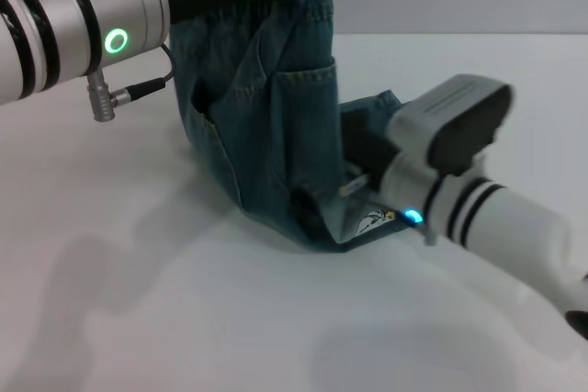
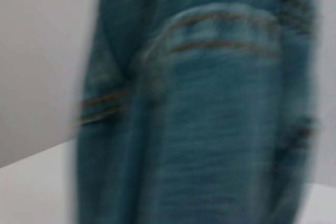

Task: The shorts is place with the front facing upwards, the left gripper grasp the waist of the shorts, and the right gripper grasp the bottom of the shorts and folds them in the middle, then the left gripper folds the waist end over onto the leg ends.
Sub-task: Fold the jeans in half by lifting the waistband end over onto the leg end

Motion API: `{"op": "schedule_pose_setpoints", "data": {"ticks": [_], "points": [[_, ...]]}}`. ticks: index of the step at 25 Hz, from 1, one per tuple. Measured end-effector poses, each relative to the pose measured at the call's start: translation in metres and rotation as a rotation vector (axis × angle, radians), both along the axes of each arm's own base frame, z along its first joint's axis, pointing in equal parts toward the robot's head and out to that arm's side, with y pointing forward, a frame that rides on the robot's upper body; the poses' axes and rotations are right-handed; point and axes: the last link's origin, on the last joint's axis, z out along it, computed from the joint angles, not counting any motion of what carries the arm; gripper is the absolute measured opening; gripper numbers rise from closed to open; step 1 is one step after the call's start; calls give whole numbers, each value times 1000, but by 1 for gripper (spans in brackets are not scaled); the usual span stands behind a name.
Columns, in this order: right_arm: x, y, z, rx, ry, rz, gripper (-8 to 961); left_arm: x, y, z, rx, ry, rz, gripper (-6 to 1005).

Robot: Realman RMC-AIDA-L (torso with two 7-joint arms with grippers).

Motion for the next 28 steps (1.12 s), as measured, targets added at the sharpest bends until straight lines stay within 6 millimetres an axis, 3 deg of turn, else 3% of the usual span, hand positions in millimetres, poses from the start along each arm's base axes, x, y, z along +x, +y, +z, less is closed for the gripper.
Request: {"op": "schedule_pose_setpoints", "data": {"ticks": [6,11,12,20,28], "points": [[48,15,50,236,-12,-135,0,-1,0,0,0,2,2,117],[87,13,92,393,-20,-242,0,-1,-2,-7,-18,5,-1,117],[101,11,108,453,-35,-278,0,0,-2,-10,-23,5,-3,117],[136,-12,145,579,-29,-384,-1,1,2,-40,-78,-12,-12,119],[149,-24,156,615,-43,-415,0,1,8,-66,-124,-49,-40,125]]}}
